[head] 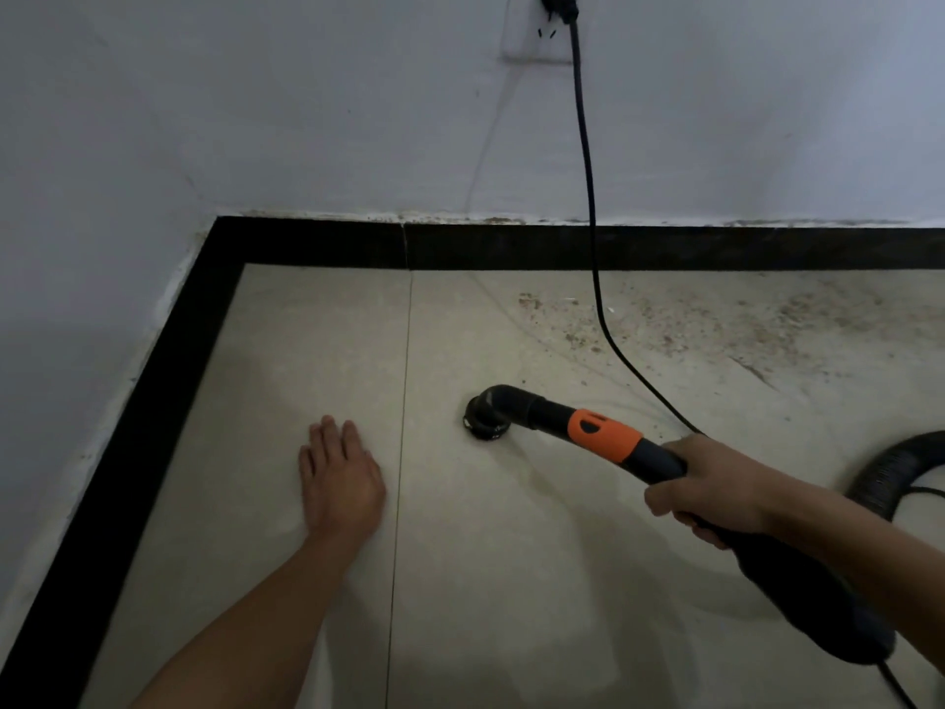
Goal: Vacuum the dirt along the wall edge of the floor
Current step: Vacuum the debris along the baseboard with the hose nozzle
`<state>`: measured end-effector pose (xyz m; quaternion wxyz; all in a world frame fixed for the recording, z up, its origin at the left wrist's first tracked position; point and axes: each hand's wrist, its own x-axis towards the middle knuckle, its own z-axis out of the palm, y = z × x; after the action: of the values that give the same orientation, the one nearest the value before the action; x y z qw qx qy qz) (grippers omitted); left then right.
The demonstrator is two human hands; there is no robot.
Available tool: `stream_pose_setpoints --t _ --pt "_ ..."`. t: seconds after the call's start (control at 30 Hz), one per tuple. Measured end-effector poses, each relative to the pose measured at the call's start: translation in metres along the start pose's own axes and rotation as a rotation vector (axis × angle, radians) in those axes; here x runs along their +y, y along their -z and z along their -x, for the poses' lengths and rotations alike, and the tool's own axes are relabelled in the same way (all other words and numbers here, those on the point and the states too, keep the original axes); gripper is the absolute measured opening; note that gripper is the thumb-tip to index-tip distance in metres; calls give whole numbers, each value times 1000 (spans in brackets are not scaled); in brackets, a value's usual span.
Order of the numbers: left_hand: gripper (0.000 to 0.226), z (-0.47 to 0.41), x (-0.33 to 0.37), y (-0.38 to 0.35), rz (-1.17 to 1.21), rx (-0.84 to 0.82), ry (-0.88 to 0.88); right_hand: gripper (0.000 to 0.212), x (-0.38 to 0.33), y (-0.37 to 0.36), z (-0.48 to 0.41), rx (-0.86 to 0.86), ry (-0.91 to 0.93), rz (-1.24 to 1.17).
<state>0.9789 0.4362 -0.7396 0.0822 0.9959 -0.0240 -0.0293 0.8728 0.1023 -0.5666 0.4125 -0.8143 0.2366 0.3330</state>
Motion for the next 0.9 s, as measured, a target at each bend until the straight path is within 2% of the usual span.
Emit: stream_pose_setpoints --t 0.07,0.2,0.27,0.37,0.47,0.63,0.8,0.9 --pt "48 -3 2 0 -20 -22 0 36 0 -10 11 21 11 93" --pt "55 -13 20 1 -71 -75 -46 21 61 -37 19 298 46 491" --pt "54 -16 33 1 -53 -67 -66 24 99 -43 19 377 2 599" --pt "52 -17 49 -1 -22 -69 -99 29 107 -39 21 502 -26 592" --pt "50 -16 56 -4 -6 -78 -106 27 101 -27 16 596 -39 483" --pt "45 -11 55 -11 32 -22 -108 26 79 -51 -2 513 64 645" --pt "47 -16 55 -11 8 -36 -114 22 54 -40 -29 621 22 503" --pt "48 -24 61 -13 19 -12 -115 26 51 -34 -36 609 30 530"
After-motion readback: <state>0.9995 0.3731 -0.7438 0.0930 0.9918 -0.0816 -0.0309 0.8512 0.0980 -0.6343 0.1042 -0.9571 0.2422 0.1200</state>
